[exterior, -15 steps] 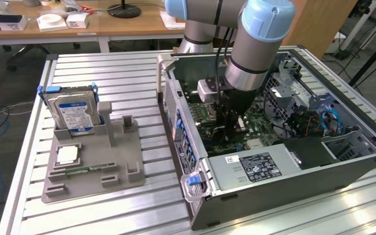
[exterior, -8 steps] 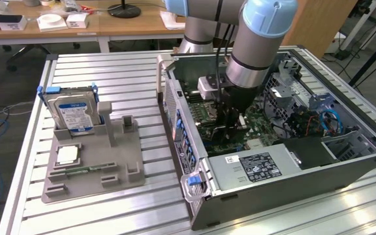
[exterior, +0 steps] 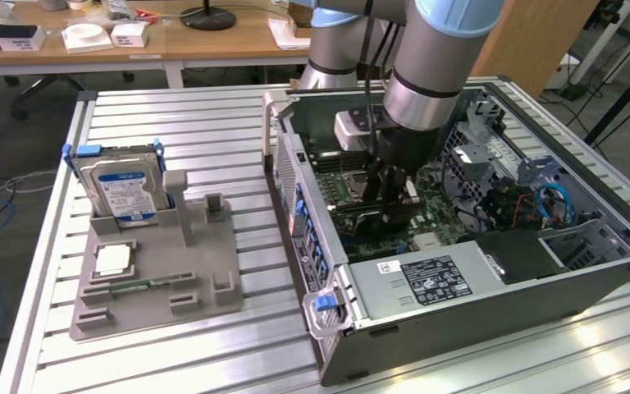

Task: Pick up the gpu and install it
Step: 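Insert the gpu into the slot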

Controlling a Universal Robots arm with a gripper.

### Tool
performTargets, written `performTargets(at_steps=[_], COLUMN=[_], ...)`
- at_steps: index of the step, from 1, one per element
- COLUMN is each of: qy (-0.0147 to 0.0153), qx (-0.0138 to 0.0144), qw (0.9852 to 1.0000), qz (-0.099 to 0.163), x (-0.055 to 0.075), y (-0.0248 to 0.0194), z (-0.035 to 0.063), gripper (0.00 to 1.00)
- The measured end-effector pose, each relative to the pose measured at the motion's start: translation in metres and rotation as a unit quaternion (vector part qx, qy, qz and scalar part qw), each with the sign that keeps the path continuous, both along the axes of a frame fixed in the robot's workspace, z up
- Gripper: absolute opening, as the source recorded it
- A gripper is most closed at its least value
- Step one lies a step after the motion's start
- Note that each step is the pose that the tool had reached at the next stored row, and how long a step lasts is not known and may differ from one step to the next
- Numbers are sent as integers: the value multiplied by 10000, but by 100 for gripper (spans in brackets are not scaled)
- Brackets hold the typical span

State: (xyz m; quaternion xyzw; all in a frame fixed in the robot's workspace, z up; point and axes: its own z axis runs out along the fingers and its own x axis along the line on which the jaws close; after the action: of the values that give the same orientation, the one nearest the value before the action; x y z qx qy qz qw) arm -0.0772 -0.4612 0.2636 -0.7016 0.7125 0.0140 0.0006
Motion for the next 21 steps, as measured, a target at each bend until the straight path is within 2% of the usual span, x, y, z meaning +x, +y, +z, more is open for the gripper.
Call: performTargets(at_steps=[3, 11, 13, 14, 16, 17, 19, 20, 21], qy=[0, 0, 0, 0, 0, 0, 0, 0, 0], qx=[0, 15, 20, 22, 26, 29, 33, 36, 38], qw=[10000, 10000, 10000, 10000, 10000, 10000, 10000, 10000, 10000], qz=[0, 0, 0, 0, 0, 0, 0, 0, 0], x=[0, 0, 0, 0, 0, 0, 0, 0, 0], y=[0, 0, 0, 0, 0, 0, 0, 0, 0], z=[66, 72, 72, 72, 72, 72, 72, 72, 72], gripper=[58, 56, 44, 44, 32, 32, 20, 20, 15])
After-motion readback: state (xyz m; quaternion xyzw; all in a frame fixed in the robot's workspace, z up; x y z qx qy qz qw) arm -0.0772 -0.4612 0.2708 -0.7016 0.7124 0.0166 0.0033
